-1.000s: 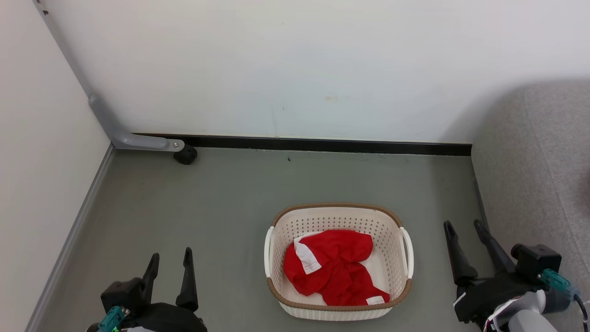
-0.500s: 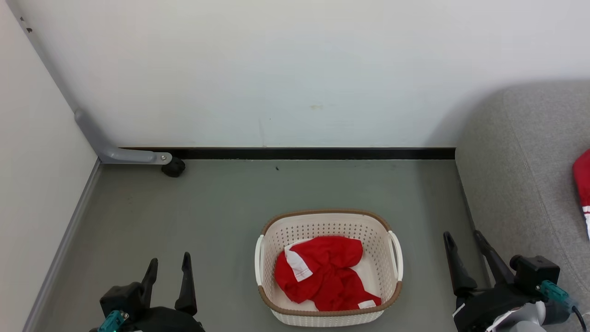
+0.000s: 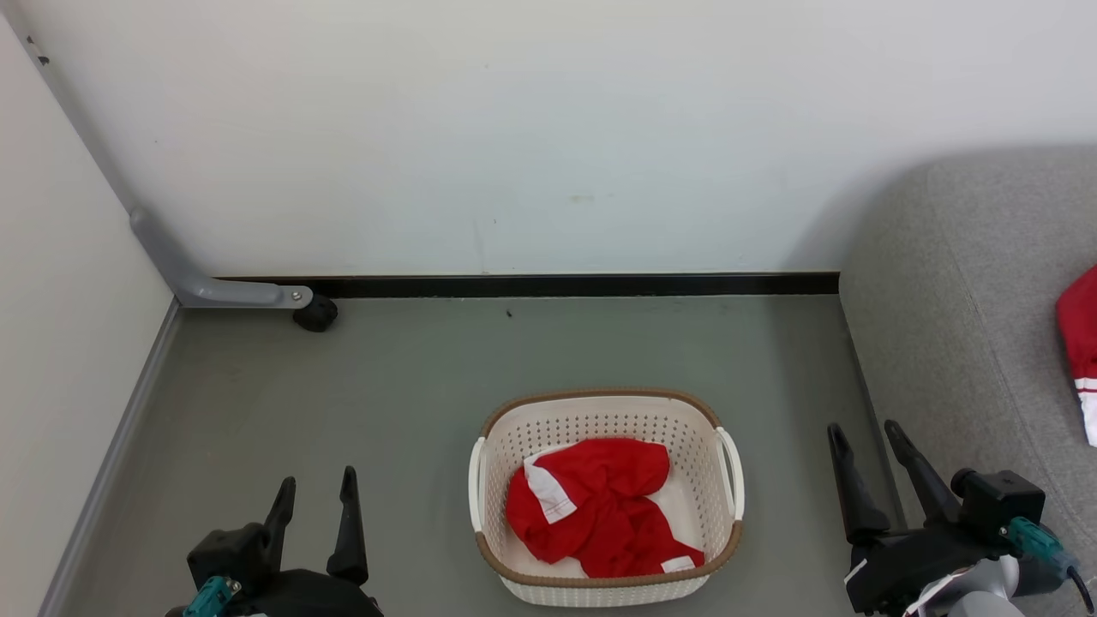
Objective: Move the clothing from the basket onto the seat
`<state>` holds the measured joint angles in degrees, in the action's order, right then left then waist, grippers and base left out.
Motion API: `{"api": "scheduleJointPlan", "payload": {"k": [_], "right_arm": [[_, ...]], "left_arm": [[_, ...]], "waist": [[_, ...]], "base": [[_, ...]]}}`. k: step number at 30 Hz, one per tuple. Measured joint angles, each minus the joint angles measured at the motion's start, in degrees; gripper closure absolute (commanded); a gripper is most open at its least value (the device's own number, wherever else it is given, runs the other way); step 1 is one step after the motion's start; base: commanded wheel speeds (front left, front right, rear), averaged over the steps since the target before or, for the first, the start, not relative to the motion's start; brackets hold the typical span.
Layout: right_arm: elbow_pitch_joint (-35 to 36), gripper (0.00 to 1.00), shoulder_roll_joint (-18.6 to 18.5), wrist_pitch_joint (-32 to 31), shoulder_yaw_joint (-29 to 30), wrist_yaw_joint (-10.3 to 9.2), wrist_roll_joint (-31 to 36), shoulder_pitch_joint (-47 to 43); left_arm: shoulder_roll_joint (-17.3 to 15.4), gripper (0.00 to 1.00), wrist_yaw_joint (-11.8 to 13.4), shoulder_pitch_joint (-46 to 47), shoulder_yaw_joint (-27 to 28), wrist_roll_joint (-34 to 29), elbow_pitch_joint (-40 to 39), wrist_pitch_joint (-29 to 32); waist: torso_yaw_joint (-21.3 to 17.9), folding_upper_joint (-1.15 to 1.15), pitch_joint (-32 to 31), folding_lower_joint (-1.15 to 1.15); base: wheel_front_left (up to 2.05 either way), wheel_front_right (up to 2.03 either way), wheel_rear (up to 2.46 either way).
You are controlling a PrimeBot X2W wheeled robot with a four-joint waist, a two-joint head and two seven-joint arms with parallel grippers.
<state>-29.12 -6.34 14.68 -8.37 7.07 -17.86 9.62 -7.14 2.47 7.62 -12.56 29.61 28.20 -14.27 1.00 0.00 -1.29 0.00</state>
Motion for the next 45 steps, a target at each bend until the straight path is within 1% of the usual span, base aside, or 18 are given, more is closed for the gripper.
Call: {"api": "scheduleJointPlan", "payload": {"k": [6, 7, 9, 14, 19, 27, 32, 36, 37, 45], "right_arm": [[0.7, 0.0, 0.2, 0.0, -0.4, 0.0, 0.9, 0.0], [0.9, 0.0, 0.2, 0.0, -0.5, 0.0, 1.0, 0.0], [1.0, 0.0, 0.2, 0.0, -0.7, 0.0, 1.6, 0.0], [2.4, 0.0, 0.1, 0.0, -0.9, 0.0, 2.9, 0.1], [3.8, 0.0, -0.3, 0.0, -0.7, 0.0, 3.8, 1.1], [5.9, 0.0, -0.6, 0.0, -0.7, 0.0, 4.9, 4.2], [6.7, 0.0, -0.6, 0.0, -0.8, 0.0, 5.9, 6.5], [7.5, 0.0, -0.5, 0.0, -0.7, 0.0, 5.9, 8.1], [7.8, 0.0, -0.5, 0.0, -0.7, 0.0, 5.9, 8.6], [9.7, 0.0, -0.1, 0.0, -1.0, 0.0, 6.4, 12.0]], "left_arm": [[0.0, 0.0, -0.1, -0.7, 0.4, -0.7, -0.5, 0.0], [0.0, 0.0, -0.5, -0.7, 0.3, -0.9, -0.6, 0.0], [0.1, 0.0, -0.5, -0.7, 0.1, -1.1, -0.9, 0.0], [0.6, 0.0, -1.6, -0.3, -1.2, -1.9, -1.8, 0.0], [1.5, 0.0, -2.0, 2.5, -2.8, -2.7, -2.9, 0.0], [2.2, 0.0, -3.0, 7.9, -5.3, -4.7, -3.4, 0.0], [2.3, 0.0, -3.1, 11.6, -6.3, -5.5, -3.1, 0.1], [2.5, 0.0, -3.1, 14.5, -7.0, -5.9, -2.4, 1.1], [2.5, 0.0, -3.5, 15.3, -7.2, -6.2, -2.2, 1.4], [2.6, 0.0, -3.5, 20.9, -8.7, -8.3, -0.7, 4.1]], "waist": [[-0.8, 0.0, 0.8, 0.0], [-1.0, 0.0, 0.9, 0.0], [-1.4, 0.0, 1.3, 0.0], [-2.2, 0.0, 2.8, 0.0], [-3.1, 0.01, 5.2, 0.0], [-4.6, 0.01, 10.5, 0.01], [-5.5, 0.01, 14.3, 0.01], [-6.3, 0.02, 17.4, 0.01], [-6.5, 0.01, 18.3, 0.01], [-8.0, 0.02, 24.8, 0.01]], "base": [[0.0, 0.0, 0.0], [0.0, 0.0, 0.0], [0.0, 0.0, 0.0], [0.0, 0.0, 0.0], [0.0, 0.0, 0.0], [0.0, 0.0, 0.0], [0.0, 0.0, 0.0], [0.0, 0.0, 0.0], [0.0, 0.0, 0.0], [0.0, 0.0, 0.0]]}}
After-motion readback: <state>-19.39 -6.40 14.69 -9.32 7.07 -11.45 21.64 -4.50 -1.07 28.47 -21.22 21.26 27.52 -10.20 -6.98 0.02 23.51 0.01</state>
